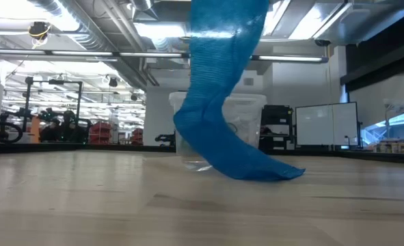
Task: Roll bandage
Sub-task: Roll the blue bandage
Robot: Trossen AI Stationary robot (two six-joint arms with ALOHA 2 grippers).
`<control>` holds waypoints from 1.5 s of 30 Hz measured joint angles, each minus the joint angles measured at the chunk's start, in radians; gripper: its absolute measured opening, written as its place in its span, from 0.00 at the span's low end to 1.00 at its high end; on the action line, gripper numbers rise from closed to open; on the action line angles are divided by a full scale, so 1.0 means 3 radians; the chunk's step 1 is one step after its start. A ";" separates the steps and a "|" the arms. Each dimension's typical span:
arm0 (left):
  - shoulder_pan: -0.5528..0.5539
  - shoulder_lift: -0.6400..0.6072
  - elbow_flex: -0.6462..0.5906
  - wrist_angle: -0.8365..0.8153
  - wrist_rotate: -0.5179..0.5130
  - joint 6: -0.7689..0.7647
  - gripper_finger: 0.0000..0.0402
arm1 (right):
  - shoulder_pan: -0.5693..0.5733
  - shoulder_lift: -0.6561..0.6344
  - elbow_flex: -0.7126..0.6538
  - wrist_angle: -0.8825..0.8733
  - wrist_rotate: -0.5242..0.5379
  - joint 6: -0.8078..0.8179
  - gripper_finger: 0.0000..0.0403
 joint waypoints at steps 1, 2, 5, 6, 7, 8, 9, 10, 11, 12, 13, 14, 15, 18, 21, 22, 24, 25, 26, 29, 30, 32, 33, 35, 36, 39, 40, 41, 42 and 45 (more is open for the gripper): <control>0.0029 -0.0001 0.0000 -0.0102 -0.0014 0.0000 0.03 | 0.0039 0.0000 -0.0001 0.0015 0.0007 0.0000 0.01; 0.0058 -0.0001 0.0000 -0.0224 -0.0049 -0.0001 0.03 | 0.0079 0.0000 -0.0001 0.0035 0.0017 0.0006 0.01; 0.0133 0.0001 0.0000 -0.0625 -0.0151 -0.0109 0.03 | 0.0215 0.0000 -0.0001 0.0084 0.0152 0.0053 0.01; 0.0160 0.0001 0.0000 -0.0751 -0.0158 -0.0190 0.03 | 0.0264 0.0000 -0.0001 0.0079 0.0227 0.0056 0.01; 0.0187 0.0001 0.0000 -0.0872 -0.0164 -0.0283 0.03 | 0.0312 0.0000 -0.0001 0.0067 0.0305 0.0057 0.01; 0.0212 0.0001 0.0000 -0.0989 -0.0167 -0.0378 0.03 | 0.0363 0.0000 -0.0001 0.0059 0.0383 0.0060 0.01; 0.0236 0.0001 0.0000 -0.1099 -0.0167 -0.0484 0.03 | 0.0411 0.0001 -0.0001 0.0061 0.0452 0.0062 0.01; 0.0257 0.0001 0.0000 -0.1208 -0.0166 -0.0594 0.03 | 0.0454 0.0001 -0.0001 0.0068 0.0503 0.0062 0.01; 0.0274 0.0001 0.0000 -0.1316 -0.0166 -0.0696 0.03 | 0.0498 0.0001 -0.0001 0.0090 0.0558 0.0064 0.01; 0.0291 0.0001 0.0000 -0.1427 -0.0165 -0.0785 0.03 | 0.0545 0.0001 -0.0001 0.0105 0.0599 0.0065 0.01; 0.0309 0.0001 0.0000 -0.1545 -0.0166 -0.0868 0.03 | 0.0590 -0.0001 -0.0001 0.0121 0.0639 0.0064 0.01; 0.0324 0.0002 0.0000 -0.1669 -0.0166 -0.0960 0.03 | 0.0630 -0.0001 -0.0001 0.0155 0.0673 0.0065 0.01; 0.0340 0.0015 0.0000 -0.1773 -0.0168 -0.1073 0.03 | 0.0667 -0.0001 -0.0001 0.0211 0.0708 0.0062 0.01; 0.0362 0.0071 0.0000 -0.2025 -0.0170 -0.1338 0.01 | 0.0759 -0.0005 0.0030 0.0313 0.0772 0.0030 0.01; 0.0365 0.0183 0.0000 -0.2109 -0.0175 -0.1427 0.01 | 0.0818 -0.0005 0.0171 0.0252 0.0778 0.0019 0.01; 0.0364 0.0229 0.0000 -0.2105 -0.0174 -0.1429 0.01 | 0.0819 -0.0005 0.0222 0.0223 0.0778 0.0018 0.01; 0.0354 0.0325 0.0000 -0.2110 -0.0175 -0.1474 0.01 | 0.0819 -0.0006 0.0312 0.0135 0.0763 0.0014 0.01; 0.0353 0.0371 0.0000 -0.2114 -0.0175 -0.1509 0.01 | 0.0819 -0.0006 0.0364 0.0083 0.0754 0.0013 0.01; 0.0344 0.0413 0.0000 -0.2126 -0.0175 -0.1577 0.01 | 0.0833 -0.0006 0.0417 0.0042 0.0752 0.0010 0.01; 0.0333 0.0513 0.0000 -0.2225 -0.0141 -0.1749 0.01 | 0.0865 -0.0008 0.0568 -0.0027 0.0754 -0.0050 0.01; 0.0332 0.0528 0.0000 -0.2287 -0.0090 -0.1830 0.01 | 0.0889 -0.0008 0.0621 -0.0076 0.0754 -0.0065 0.01; 0.0313 0.0544 -0.0053 -0.2307 -0.0018 -0.1968 0.01 | 0.0950 -0.0007 0.0740 -0.0209 0.0754 -0.0128 0.01; 0.0309 0.0533 -0.0128 -0.2270 -0.0013 -0.1994 0.00 | 0.0988 -0.0008 0.0791 -0.0250 0.0755 -0.0146 0.01; 0.0300 0.0479 -0.0344 -0.2028 0.0007 -0.2010 0.00 | 0.1062 -0.0008 0.0874 -0.0304 0.0766 -0.0170 0.01; 0.0291 0.0451 -0.0460 -0.1862 0.0028 -0.2010 0.00 | 0.1092 -0.0008 0.0904 -0.0314 0.0789 -0.0200 0.01; 0.0289 0.0408 -0.0830 -0.1358 0.0166 -0.2025 0.00 | 0.1163 -0.0008 0.0975 -0.0314 0.0851 -0.0258 0.01; 0.0287 0.0409 -0.0956 -0.1221 0.0244 -0.2042 0.00 | 0.1166 -0.0007 0.0998 -0.0314 0.0886 -0.0294 0.01; 0.0287 0.0416 -0.1080 -0.1127 0.0326 -0.2094 0.00 | 0.1166 -0.0008 0.1020 -0.0314 0.0928 -0.0314 0.01; 0.0283 0.0435 -0.1196 -0.1028 0.0384 -0.2145 0.00 | 0.1165 -0.0008 0.1042 -0.0314 0.0950 -0.0318 0.01; 0.0235 0.0450 -0.1557 -0.0536 0.0491 -0.2293 0.00 | 0.1153 -0.0008 0.1120 -0.0377 0.1052 -0.0319 0.01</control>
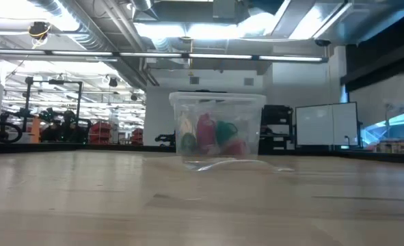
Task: Roll bandage
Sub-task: Roll the blue bandage
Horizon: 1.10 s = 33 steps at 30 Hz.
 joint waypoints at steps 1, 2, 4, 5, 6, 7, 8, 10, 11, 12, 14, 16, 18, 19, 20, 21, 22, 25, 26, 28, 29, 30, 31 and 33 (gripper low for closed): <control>-0.0037 0.0000 -0.0103 0.0231 0.0013 0.0006 0.00 | 0.0000 0.0000 0.0028 -0.0014 0.0044 -0.0009 0.01; -0.0083 -0.0002 -0.0188 0.0414 0.0030 0.0034 0.00 | 0.0000 0.0000 0.0063 -0.0039 0.0088 -0.0022 0.01; -0.0172 -0.0003 -0.0323 0.0620 0.0049 0.0101 0.00 | -0.0039 0.0000 0.0138 -0.0051 0.0155 -0.0063 0.01; -0.0208 0.0008 -0.0373 0.0682 0.0103 0.0102 0.00 | -0.0063 0.0000 0.0170 -0.0050 0.0179 -0.0069 0.01; -0.0245 0.0013 -0.0417 0.0692 0.0165 0.0097 0.00 | -0.0087 0.0000 0.0205 -0.0057 0.0212 -0.0070 0.01; -0.0276 0.0015 -0.0449 0.0684 0.0232 0.0070 0.00 | -0.0114 0.0000 0.0244 -0.0065 0.0247 -0.0071 0.01; -0.0297 0.0031 -0.0462 0.0689 0.0298 0.0021 0.00 | -0.0150 0.0000 0.0281 -0.0087 0.0276 -0.0071 0.01; -0.0343 0.0078 -0.0466 0.0715 0.0353 -0.0037 0.00 | -0.0253 -0.0004 0.0359 -0.0087 0.0298 -0.0071 0.01; -0.0373 0.0114 -0.0466 0.0721 0.0371 -0.0057 0.00 | -0.0302 -0.0005 0.0394 -0.0094 0.0342 -0.0071 0.01; -0.0405 0.0153 -0.0466 0.0722 0.0377 -0.0061 0.00 | -0.0355 -0.0005 0.0432 -0.0110 0.0408 -0.0071 0.01; -0.0466 0.0231 -0.0468 0.0712 0.0380 -0.0076 0.00 | -0.0459 -0.0015 0.0516 -0.0232 0.0552 -0.0070 0.01; -0.0535 0.0282 -0.0468 0.0714 0.0383 -0.0136 0.00 | -0.0570 -0.0034 0.0604 -0.0423 0.0673 -0.0059 0.01; -0.0597 0.0325 -0.0467 0.0754 0.0381 -0.0192 0.00 | -0.0671 -0.0083 0.0641 -0.0609 0.0791 0.0006 0.01; -0.0631 0.0330 -0.0468 0.0746 0.0379 -0.0205 0.00 | -0.0727 -0.0115 0.0641 -0.0690 0.0832 0.0046 0.01; -0.0662 0.0332 -0.0468 0.0738 0.0374 -0.0211 0.00 | -0.0787 -0.0153 0.0643 -0.0785 0.0841 0.0113 0.01; -0.0690 0.0333 -0.0468 0.0743 0.0371 -0.0217 0.00 | -0.0859 -0.0189 0.0643 -0.0905 0.0842 0.0186 0.01; -0.0715 0.0330 -0.0468 0.0748 0.0371 -0.0226 0.00 | -0.0931 -0.0227 0.0643 -0.1022 0.0840 0.0282 0.01; -0.0778 0.0313 -0.0468 0.0748 0.0361 -0.0267 0.00 | -0.1202 -0.0319 0.0644 -0.1366 0.0818 0.0656 0.01; -0.0789 0.0313 -0.0468 0.0743 0.0358 -0.0287 0.00 | -0.1310 -0.0337 0.0644 -0.1475 0.0767 0.0801 0.01; -0.0798 0.0313 -0.0468 0.0722 0.0357 -0.0342 0.00 | -0.1518 -0.0347 0.0644 -0.1677 0.0606 0.1069 0.01; -0.0797 0.0313 -0.0468 0.0711 0.0358 -0.0372 0.00 | -0.1633 -0.0347 0.0644 -0.1791 0.0505 0.1190 0.01; -0.0797 0.0313 -0.0468 0.0711 0.0359 -0.0418 0.00 | -0.1747 -0.0340 0.0644 -0.1935 0.0423 0.1302 0.01; -0.0794 0.0313 -0.0468 0.0715 0.0371 -0.0433 0.00 | -0.1868 -0.0325 0.0645 -0.2092 0.0337 0.1435 0.01; -0.0791 0.0313 -0.0468 0.0733 0.0399 -0.0455 0.00 | -0.2116 -0.0275 0.0613 -0.2350 0.0210 0.1729 0.01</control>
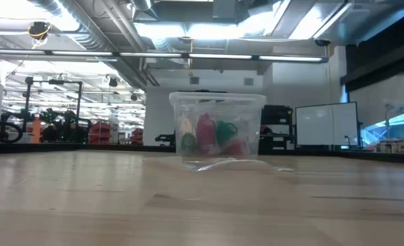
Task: Roll bandage
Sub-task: Roll the blue bandage
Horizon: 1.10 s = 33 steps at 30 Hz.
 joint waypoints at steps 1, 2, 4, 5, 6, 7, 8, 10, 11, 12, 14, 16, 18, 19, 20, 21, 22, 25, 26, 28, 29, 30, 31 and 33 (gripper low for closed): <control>0.0000 0.0000 0.0000 -0.0002 0.0006 -0.0031 0.00 | -0.0121 0.0015 -0.0057 -0.0119 -0.0117 0.0114 0.03; 0.0000 0.0000 0.0000 -0.0008 0.0010 -0.0073 0.00 | -0.0230 0.0029 -0.0141 -0.0214 -0.0264 0.0166 0.04; 0.0000 0.0001 -0.0003 -0.0032 0.0029 -0.0265 0.00 | -0.0419 0.0050 -0.0349 -0.0231 -0.0613 0.0245 0.10; 0.0001 0.0001 -0.0004 -0.0045 0.0038 -0.0388 0.00 | -0.0486 0.0051 -0.0469 -0.0210 -0.0785 0.0298 0.14; 0.0019 0.0001 -0.0005 -0.0071 0.0049 -0.0525 0.00 | -0.0555 0.0053 -0.0604 -0.0150 -0.0952 0.0337 0.19; 0.0038 0.0001 -0.0005 -0.0094 0.0066 -0.0634 0.00 | -0.0614 0.0064 -0.0726 -0.0056 -0.1099 0.0378 0.24; 0.0052 0.0001 -0.0005 -0.0148 0.0069 -0.0752 0.00 | -0.0668 0.0070 -0.0841 0.0032 -0.1198 0.0395 0.29; 0.0102 0.0005 -0.0006 -0.0261 0.0069 -0.0989 0.00 | -0.0756 0.0090 -0.1079 0.0156 -0.1333 0.0453 0.40; 0.0129 0.0005 -0.0006 -0.0325 0.0068 -0.1125 0.00 | -0.0799 0.0107 -0.1183 0.0238 -0.1423 0.0496 0.45; 0.0162 0.0005 -0.0006 -0.0402 0.0069 -0.1283 0.00 | -0.0841 0.0122 -0.1272 0.0296 -0.1538 0.0551 0.50; 0.0228 0.0005 -0.0006 -0.0577 0.0069 -0.1592 0.00 | -0.0909 0.0168 -0.1413 0.0359 -0.1834 0.0632 0.59; 0.0280 0.0005 -0.0006 -0.0785 0.0069 -0.1838 0.01 | -0.0948 0.0233 -0.1507 0.0416 -0.2094 0.0697 0.66; 0.0327 0.0028 -0.0006 -0.0916 0.0070 -0.1998 0.01 | -0.0948 0.0284 -0.1562 0.0431 -0.2333 0.0734 0.71; 0.0343 0.0031 -0.0006 -0.0972 0.0070 -0.2063 0.01 | -0.0940 0.0315 -0.1568 0.0408 -0.2441 0.0735 0.74; 0.0357 0.0031 -0.0006 -0.1016 0.0074 -0.2131 0.01 | -0.0938 0.0325 -0.1568 0.0406 -0.2536 0.0738 0.75; 0.0378 0.0031 -0.0006 -0.1045 0.0073 -0.2183 0.01 | -0.0935 0.0327 -0.1566 0.0392 -0.2631 0.0772 0.77; 0.0394 0.0031 -0.0006 -0.1078 0.0072 -0.2255 0.01 | -0.0935 0.0325 -0.1559 0.0356 -0.2752 0.0826 0.78; 0.0438 0.0031 -0.0006 -0.1173 0.0072 -0.2417 0.01 | -0.0940 0.0291 -0.1468 0.0133 -0.3095 0.0917 0.79; 0.0451 0.0031 -0.0006 -0.1166 0.0071 -0.2440 0.01 | -0.0940 0.0268 -0.1398 0.0012 -0.3142 0.0929 0.80; 0.0479 0.0029 -0.0004 -0.1165 0.0062 -0.2466 0.01 | -0.0935 0.0220 -0.1235 -0.0229 -0.3172 0.0933 0.80; 0.0485 0.0029 -0.0004 -0.1165 0.0061 -0.2463 0.02 | -0.0910 0.0187 -0.1152 -0.0344 -0.3181 0.0933 0.80; 0.0492 0.0029 -0.0005 -0.1171 0.0060 -0.2461 0.02 | -0.0874 0.0161 -0.1077 -0.0450 -0.3179 0.0933 0.80; 0.0503 0.0029 -0.0005 -0.1168 0.0060 -0.2461 0.02 | -0.0845 0.0136 -0.1001 -0.0553 -0.3159 0.0932 0.80; 0.0507 0.0029 -0.0004 -0.1167 0.0053 -0.2459 0.01 | -0.0772 0.0072 -0.0884 -0.0677 -0.3105 0.0927 0.80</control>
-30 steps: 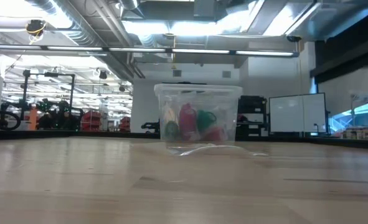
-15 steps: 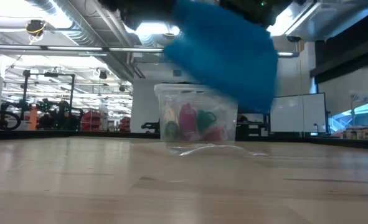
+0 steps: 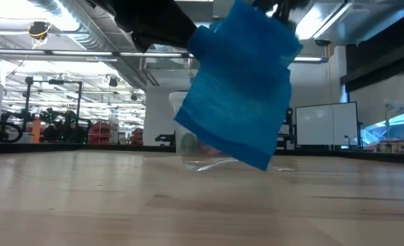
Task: Roll bandage
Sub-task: Roll the blue bandage
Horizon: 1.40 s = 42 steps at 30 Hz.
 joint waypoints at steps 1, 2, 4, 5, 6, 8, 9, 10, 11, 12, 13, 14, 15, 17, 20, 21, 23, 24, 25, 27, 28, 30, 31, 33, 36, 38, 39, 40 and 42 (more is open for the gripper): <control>0.0000 0.0000 0.0000 0.0003 -0.0005 0.0017 0.01 | 0.0040 -0.0034 0.0051 -0.0056 0.0039 -0.0002 0.80; -0.0001 0.0000 0.0000 0.0002 -0.0004 0.0020 0.01 | 0.0074 -0.0070 0.0092 -0.0110 0.0079 -0.0002 0.80; -0.0001 0.0000 0.0000 0.0005 -0.0004 0.0014 0.01 | 0.0147 -0.0139 0.0151 -0.0183 0.0192 -0.0006 0.80; -0.0003 0.0000 0.0000 0.0006 -0.0004 0.0010 0.01 | 0.0183 -0.0168 0.0158 -0.0189 0.0280 -0.0021 0.80; -0.0006 0.0000 0.0000 0.0005 -0.0005 0.0010 0.02 | 0.0216 -0.0194 0.0158 -0.0189 0.0386 -0.0027 0.80; -0.0009 0.0000 0.0000 0.0005 -0.0004 0.0020 0.02 | 0.0266 -0.0239 0.0158 -0.0237 0.0641 -0.0022 0.80; -0.0009 0.0000 0.0000 0.0005 -0.0005 0.0020 0.02 | 0.0284 -0.0262 0.0158 -0.0299 0.0810 -0.0019 0.80; -0.0009 0.0000 0.0000 0.0010 -0.0005 0.0021 0.02 | 0.0285 -0.0272 0.0158 -0.0365 0.1008 0.0000 0.80; -0.0009 0.0000 0.0000 0.0010 -0.0005 0.0034 0.02 | 0.0285 -0.0276 0.0159 -0.0432 0.1199 0.0054 0.80; -0.0009 0.0000 0.0000 0.0009 -0.0005 0.0042 0.01 | 0.0282 -0.0276 0.0160 -0.0519 0.1343 0.0142 0.80; -0.0009 0.0000 0.0000 0.0008 -0.0005 0.0044 0.01 | 0.0280 -0.0271 0.0160 -0.0627 0.1392 0.0249 0.80; -0.0009 0.0000 0.0000 0.0009 -0.0005 0.0044 0.01 | 0.0278 -0.0268 0.0155 -0.0734 0.1369 0.0337 0.80; -0.0009 0.0000 0.0000 0.0009 -0.0005 0.0044 0.01 | 0.0277 -0.0258 0.0153 -0.0800 0.1259 0.0394 0.80; -0.0008 0.0000 0.0000 0.0006 -0.0005 0.0045 0.01 | 0.0339 -0.0252 0.0153 -0.0901 0.0991 0.0489 0.80; -0.0012 0.0000 0.0000 0.0012 -0.0006 0.0062 0.01 | 0.0720 -0.0250 0.0152 -0.0919 0.1009 0.0585 0.80; -0.0013 -0.0001 0.0000 0.0015 -0.0006 0.0079 0.01 | 0.0894 -0.0250 0.0152 -0.0889 0.1124 0.0587 0.80; -0.0013 -0.0032 0.0000 0.0024 -0.0006 0.0130 0.01 | 0.1245 -0.0237 0.0144 -0.0733 0.1444 0.0559 0.80; -0.0013 -0.0056 0.0000 0.0042 -0.0007 0.0135 0.01 | 0.1430 -0.0232 0.0106 -0.0578 0.1691 0.0512 0.80; -0.0013 -0.0093 0.0000 0.0072 -0.0006 0.0142 0.01 | 0.1618 -0.0231 0.0042 -0.0416 0.1946 0.0466 0.80; -0.0014 -0.0151 0.0001 0.0162 -0.0010 0.0187 0.01 | 0.1958 -0.0229 -0.0158 -0.0039 0.2421 0.0312 0.80; -0.0026 -0.0170 0.0003 0.0217 -0.0010 0.0224 0.01 | 0.2076 -0.0216 -0.0279 0.0181 0.2606 0.0276 0.80; -0.0044 -0.0209 0.0003 0.0319 -0.0013 0.0300 0.02 | 0.2237 -0.0160 -0.0518 0.0576 0.2821 0.0239 0.80; -0.0051 -0.0224 0.0003 0.0385 -0.0016 0.0327 0.02 | 0.2284 -0.0123 -0.0618 0.0744 0.2865 0.0222 0.80; -0.0063 -0.0240 0.0003 0.0454 -0.0015 0.0387 0.02 | 0.2300 -0.0031 -0.0765 0.1155 0.2866 0.0096 0.80; -0.0062 -0.0239 0.0004 0.0463 -0.0012 0.0399 0.01 | 0.2300 0.0146 -0.0858 0.1587 0.2838 -0.0189 0.79; -0.0061 -0.0239 0.0004 0.0462 -0.0012 0.0400 0.01 | 0.2300 0.0275 -0.0854 0.1579 0.2826 -0.0301 0.77; -0.0060 -0.0239 0.0004 0.0465 -0.0013 0.0406 0.01 | 0.2300 0.0322 -0.0840 0.1514 0.2826 -0.0315 0.76; -0.0060 -0.0239 0.0004 0.0463 -0.0015 0.0409 0.02 | 0.2302 0.0346 -0.0824 0.1447 0.2826 -0.0313 0.74; -0.0060 -0.0239 0.0004 0.0453 -0.0012 0.0409 0.02 | 0.2303 0.0362 -0.0774 0.1361 0.2825 -0.0269 0.69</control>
